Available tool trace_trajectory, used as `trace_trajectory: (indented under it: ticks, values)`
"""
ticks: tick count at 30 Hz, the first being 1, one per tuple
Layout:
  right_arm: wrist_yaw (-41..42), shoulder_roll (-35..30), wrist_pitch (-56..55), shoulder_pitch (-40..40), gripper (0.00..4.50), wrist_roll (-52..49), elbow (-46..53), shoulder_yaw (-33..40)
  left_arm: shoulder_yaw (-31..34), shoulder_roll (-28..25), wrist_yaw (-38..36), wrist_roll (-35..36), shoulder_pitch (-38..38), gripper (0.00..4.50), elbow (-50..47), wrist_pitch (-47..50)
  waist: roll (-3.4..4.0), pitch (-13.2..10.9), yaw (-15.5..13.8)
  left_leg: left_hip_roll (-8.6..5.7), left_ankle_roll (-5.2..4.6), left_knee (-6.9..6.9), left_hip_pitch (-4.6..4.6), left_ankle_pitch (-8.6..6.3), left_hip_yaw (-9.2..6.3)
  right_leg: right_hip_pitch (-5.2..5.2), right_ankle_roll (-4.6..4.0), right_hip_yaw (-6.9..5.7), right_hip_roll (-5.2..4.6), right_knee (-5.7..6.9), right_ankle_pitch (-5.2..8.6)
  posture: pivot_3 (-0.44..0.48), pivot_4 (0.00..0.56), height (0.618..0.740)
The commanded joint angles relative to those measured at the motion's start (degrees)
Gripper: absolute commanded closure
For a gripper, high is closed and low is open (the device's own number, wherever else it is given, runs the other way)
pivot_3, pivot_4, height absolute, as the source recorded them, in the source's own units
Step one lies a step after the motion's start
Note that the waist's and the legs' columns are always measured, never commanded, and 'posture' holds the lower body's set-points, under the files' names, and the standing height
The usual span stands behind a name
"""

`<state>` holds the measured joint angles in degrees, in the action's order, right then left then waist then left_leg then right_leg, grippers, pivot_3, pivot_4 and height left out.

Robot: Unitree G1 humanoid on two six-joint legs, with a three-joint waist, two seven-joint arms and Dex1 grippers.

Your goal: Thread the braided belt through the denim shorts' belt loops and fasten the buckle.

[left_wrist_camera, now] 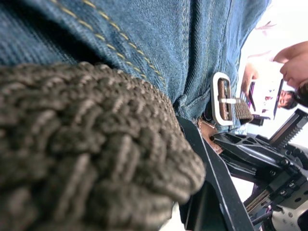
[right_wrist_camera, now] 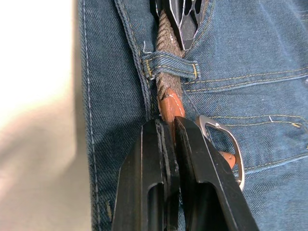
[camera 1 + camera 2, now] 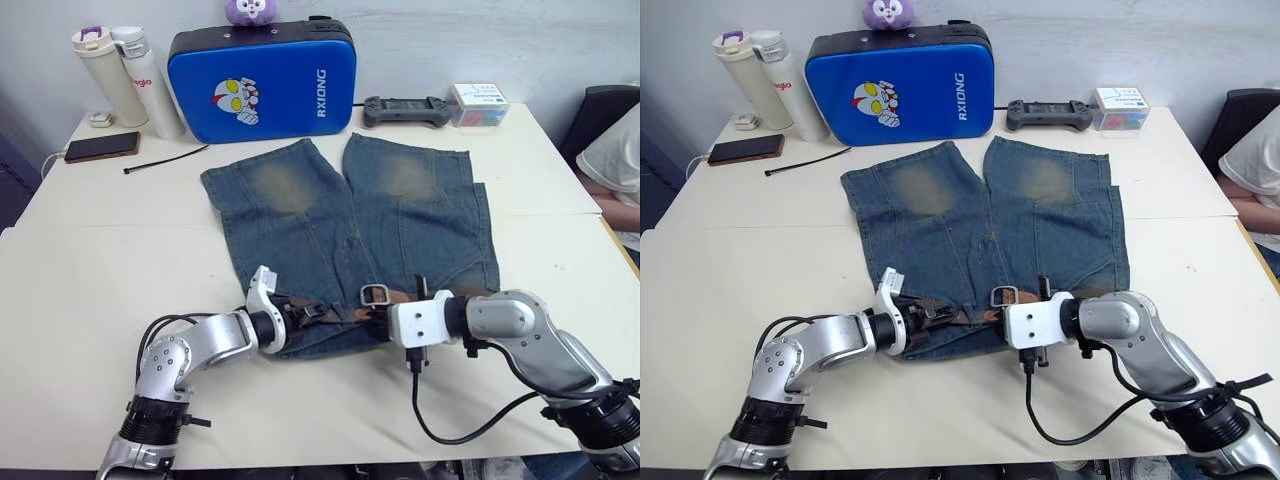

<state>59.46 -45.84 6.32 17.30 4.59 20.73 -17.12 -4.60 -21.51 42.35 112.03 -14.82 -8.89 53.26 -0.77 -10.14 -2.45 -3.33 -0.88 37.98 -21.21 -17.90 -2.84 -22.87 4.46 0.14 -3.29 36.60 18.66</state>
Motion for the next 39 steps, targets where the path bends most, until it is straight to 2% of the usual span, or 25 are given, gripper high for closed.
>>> trace_trajectory:
  ticks: [1, 4, 5, 6, 11, 13, 14, 17, 20, 25, 29, 33, 39]
  values:
    - [3.0, -0.7, 2.5, 1.5, 4.48, -4.2, 4.8, 1.6, -1.6, -3.2, -6.4, -4.1, -2.5, 4.50, -2.3, 4.0, 0.01, 0.0, 0.0, 0.00, 0.00, -0.01, 0.00, 0.00, -0.01, 0.00, 0.00, -0.01, 0.00, -0.01, 0.00, 0.000, 0.150, 0.740]
    - [4.6, -1.0, 5.8, 2.4, 4.48, -5.6, 5.8, 1.4, -1.8, -6.1, -9.8, -5.5, -2.5, 4.50, -3.4, 5.8, 0.02, 0.0, 0.2, 0.01, 0.01, -0.04, 0.00, 0.00, -0.02, 0.00, 0.00, -0.01, 0.01, -0.04, 0.00, 0.000, 0.150, 0.740]
    - [5.1, -1.2, 6.3, 2.6, 4.50, -5.9, 5.8, 1.3, -1.5, -7.0, -10.9, -5.1, -2.3, 3.62, -3.9, 6.3, 0.02, 0.0, 0.3, 0.01, 0.01, -0.07, 0.00, 0.00, -0.02, 0.00, 0.00, -0.01, 0.01, -0.07, 0.00, 0.000, 0.150, 0.740]
    - [5.4, -1.4, 6.3, 2.9, 4.50, -5.5, 5.6, 1.0, -1.3, -8.3, -12.0, -4.5, -2.3, 3.34, -4.5, 7.0, 0.02, 0.0, 0.3, 0.01, 0.01, -0.12, 0.00, 0.00, -0.03, 0.00, 0.00, -0.01, 0.01, -0.11, 0.00, 0.000, 0.150, 0.740]
    - [7.3, -2.3, 5.7, 4.0, 4.50, -5.3, 5.1, 1.0, -0.1, -18.0, -20.0, -2.5, -2.6, 1.18, -8.5, 12.4, 0.07, -0.1, 1.0, 0.02, 0.01, -0.29, -0.01, 0.00, -0.05, -0.05, -0.02, -0.01, 0.01, -0.21, 0.01, 0.000, 0.150, 0.740]
    - [8.4, -2.9, 5.4, 5.2, 4.50, -4.9, 4.9, 0.8, 0.8, -24.8, -26.3, -3.0, -2.9, 0.32, -12.1, 16.8, 0.11, -0.1, 1.1, 0.03, 0.01, -0.33, -0.01, 0.00, -0.05, -0.06, -0.02, 0.00, 0.00, -0.24, 0.01, 0.000, 0.150, 0.740]
    - [9.0, -3.1, 5.2, 5.8, 4.50, -5.0, 4.9, 0.8, 1.4, -28.4, -30.5, -3.6, -3.5, 0.07, -14.8, 19.6, 0.10, -0.1, 1.2, 0.03, 0.01, -0.38, -0.01, 0.00, -0.04, -0.06, -0.03, 0.00, 0.01, -0.27, 0.01, 0.000, 0.150, 0.740]
    - [10.9, -4.1, 4.8, 7.6, 4.50, -5.6, 5.6, 1.0, 4.6, -36.5, -43.1, -5.4, -5.8, 0.07, -19.9, 24.2, 0.17, -0.2, 1.2, 0.03, 0.02, -0.60, -0.03, 0.01, -0.03, -0.14, -0.06, 0.01, 0.00, -0.41, 0.03, 0.000, 0.150, 0.740]
    - [12.2, -4.4, 2.2, 10.6, 4.50, -5.2, 5.4, 0.9, 5.2, -39.1, -53.2, -10.7, -9.5, 0.07, -21.9, 24.9, 0.22, -0.2, 1.0, 0.03, 0.02, -0.75, -0.04, 0.02, -0.04, -0.15, -0.06, -0.02, -0.02, -0.55, 0.03, 0.000, 0.150, 0.740]
    - [12.1, -3.7, -8.8, 14.9, 4.50, -1.3, 1.9, -1.1, 3.8, -38.2, -63.6, -18.4, -15.0, 0.07, -21.4, 23.3, 0.24, -0.2, 1.2, 0.03, 0.02, -0.85, -0.09, 0.02, -0.04, -0.20, -0.06, -0.03, 0.00, -0.67, 0.03, 0.000, 0.150, 0.740]
    - [14.1, -4.4, -22.9, 20.0, 4.50, 2.8, -5.4, -4.1, 1.7, -37.5, -69.9, -25.3, -18.8, 0.07, -19.3, 23.0, 0.23, -0.3, 1.5, 0.03, 0.01, -0.87, -0.12, 0.02, -0.02, -0.28, -0.06, 0.02, 0.04, -0.67, 0.03, 0.000, 0.150, 0.740]
    - [16.5, -4.8, -32.4, 27.0, 4.50, 3.1, -14.5, -4.8, -0.6, -36.3, -74.0, -33.0, -21.4, 0.07, -16.5, 22.2, 0.20, -0.3, 1.9, 0.03, 0.01, -0.81, -0.14, 0.03, 0.02, -0.34, -0.06, 0.05, 0.06, -0.58, 0.03, 0.000, 0.150, 0.740]
    - [17.9, -8.4, -42.0, 34.1, 4.50, 3.7, -28.2, -3.0, -1.3, -34.4, -77.0, -39.2, -22.9, 0.07, -14.6, 21.2, 0.18, -0.3, 2.5, 0.05, 0.01, -0.80, -0.29, 0.03, 0.01, -0.49, -0.06, 0.04, 0.07, -0.57, 0.03, 0.000, 0.150, 0.740]
